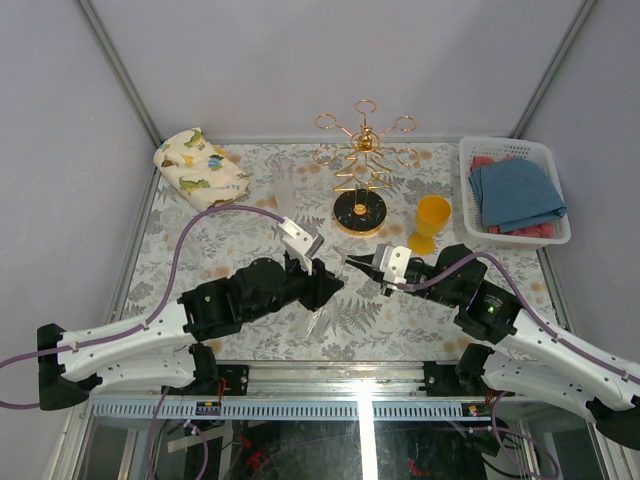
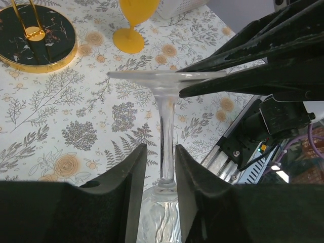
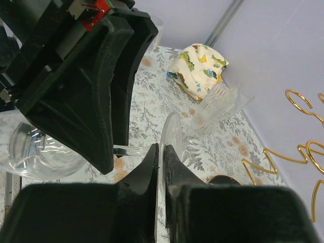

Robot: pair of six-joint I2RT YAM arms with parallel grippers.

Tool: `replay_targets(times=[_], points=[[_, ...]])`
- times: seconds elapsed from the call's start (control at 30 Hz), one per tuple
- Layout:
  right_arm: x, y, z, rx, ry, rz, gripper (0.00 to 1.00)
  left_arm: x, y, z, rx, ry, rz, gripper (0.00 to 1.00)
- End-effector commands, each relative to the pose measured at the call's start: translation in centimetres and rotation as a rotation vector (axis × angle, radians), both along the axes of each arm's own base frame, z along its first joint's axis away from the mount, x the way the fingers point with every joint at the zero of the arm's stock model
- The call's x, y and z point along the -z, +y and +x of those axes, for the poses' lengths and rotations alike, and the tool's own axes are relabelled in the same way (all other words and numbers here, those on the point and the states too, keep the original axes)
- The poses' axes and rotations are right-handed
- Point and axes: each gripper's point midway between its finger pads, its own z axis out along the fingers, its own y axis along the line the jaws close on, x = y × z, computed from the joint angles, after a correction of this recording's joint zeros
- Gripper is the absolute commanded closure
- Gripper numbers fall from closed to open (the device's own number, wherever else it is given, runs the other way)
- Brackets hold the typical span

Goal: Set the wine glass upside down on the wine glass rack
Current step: Turn the wine glass upside down at the wine rack.

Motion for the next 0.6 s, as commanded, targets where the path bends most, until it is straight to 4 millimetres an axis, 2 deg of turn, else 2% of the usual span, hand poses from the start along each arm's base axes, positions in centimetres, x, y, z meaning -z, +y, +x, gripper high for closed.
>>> replay_targets(times=[0.0,0.13,0.2,0.4,0.47,0.57], points=[[-4.6,0.1,-1.0,-0.038,-0.062,0.167,1.0,-2.0,-0.9,-0.2,0.029,-0.033,-0.08,0.75],[-4.6,-0.1,-0.9,-0.026,-0.06,0.167,1.0,-2.3,-0.6,-0.1,0.019,-0.044,-0.091,0.86],[-4.4,-0.2,-0.8,-0.019,-0.057,0.16,1.0,-2.5,-0.3,0.1,-0.001,-0.055,-0.103,0.99],[-4.3,-0.6,-0.7,0.003,-0.05,0.153,0.96,-2.9,-0.2,0.1,0.008,-0.087,-0.123,1.0],[-4.4,-0.8,-0.5,0.017,-0.05,0.157,0.88,-2.9,-0.4,0.2,0.012,-0.094,-0.117,1.0],[-4.6,-1.2,-0.4,0.033,-0.053,0.161,0.68,-2.6,-0.6,0.3,0.019,-0.1,-0.093,1.0]])
